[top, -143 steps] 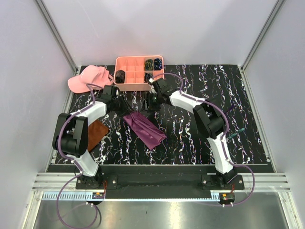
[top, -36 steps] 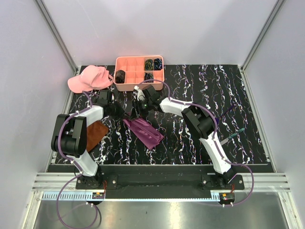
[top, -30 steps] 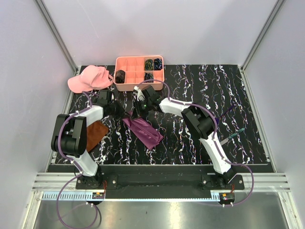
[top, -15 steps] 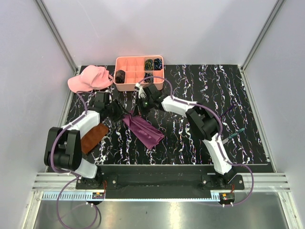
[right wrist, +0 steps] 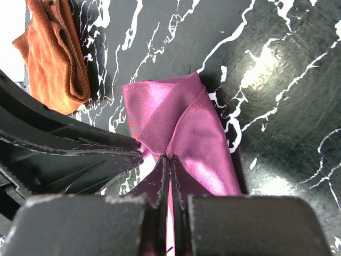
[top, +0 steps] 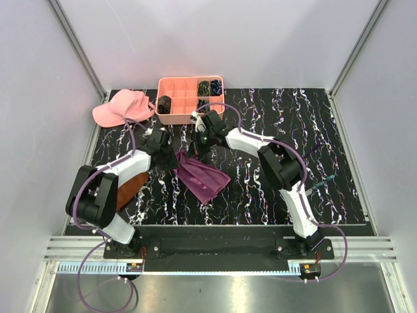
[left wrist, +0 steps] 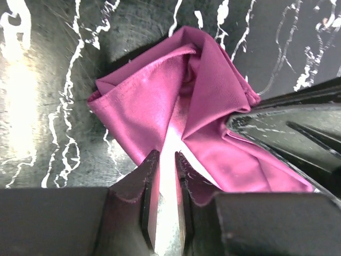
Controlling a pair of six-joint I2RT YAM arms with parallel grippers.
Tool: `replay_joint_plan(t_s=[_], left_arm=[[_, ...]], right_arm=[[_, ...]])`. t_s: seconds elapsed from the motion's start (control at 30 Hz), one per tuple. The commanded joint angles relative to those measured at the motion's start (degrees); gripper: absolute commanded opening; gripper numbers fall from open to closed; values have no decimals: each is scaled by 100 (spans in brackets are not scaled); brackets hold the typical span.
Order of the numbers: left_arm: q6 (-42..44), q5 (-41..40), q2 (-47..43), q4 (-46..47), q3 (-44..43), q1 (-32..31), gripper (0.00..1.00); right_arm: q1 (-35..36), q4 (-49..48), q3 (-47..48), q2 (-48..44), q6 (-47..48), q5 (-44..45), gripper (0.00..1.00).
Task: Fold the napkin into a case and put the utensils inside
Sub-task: Grasp the top corner of the smaller rectangle folded napkin at the center of the board.
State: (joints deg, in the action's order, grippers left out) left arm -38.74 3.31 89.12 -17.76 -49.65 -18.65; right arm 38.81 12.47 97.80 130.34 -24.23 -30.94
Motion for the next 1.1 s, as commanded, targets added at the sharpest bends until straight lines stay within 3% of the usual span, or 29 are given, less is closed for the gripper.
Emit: replay_joint_plan(t_s=[0.0,0.07,0.1,0.23,0.63,0.83,0.87,1.0,1.07], left_arm=[[139,-709,79,27,-335,-94,24],[139,-770,62,44,-309,-94,29],[156,-805,61,36,-317,-121,36],[235,-849,202,-69,-501,-191,40],[332,-1210,580,-395,-862,-446,35],[227,-1193,677,-422,-871,-446,26],[201,-1149,624,-395,-854,-446,26],[86,-474,212,113,-451,-245,41],[-54,124,-52,457,-309,0,42]], right_arm=[[-22,19,20,-396,-12,-158,0],[-22,19,37,-396,-12,-167,0],[-22,10,46,-396,-12,-158,0],[-31,19,99,-387,-47,-158,0],[-49,10,231,-308,-135,-272,0],[-49,-34,275,-264,-196,-325,0],[-40,-34,292,-238,-214,-342,0],[-22,-43,354,-176,-275,-387,0],[4,-43,371,-141,-284,-387,0]])
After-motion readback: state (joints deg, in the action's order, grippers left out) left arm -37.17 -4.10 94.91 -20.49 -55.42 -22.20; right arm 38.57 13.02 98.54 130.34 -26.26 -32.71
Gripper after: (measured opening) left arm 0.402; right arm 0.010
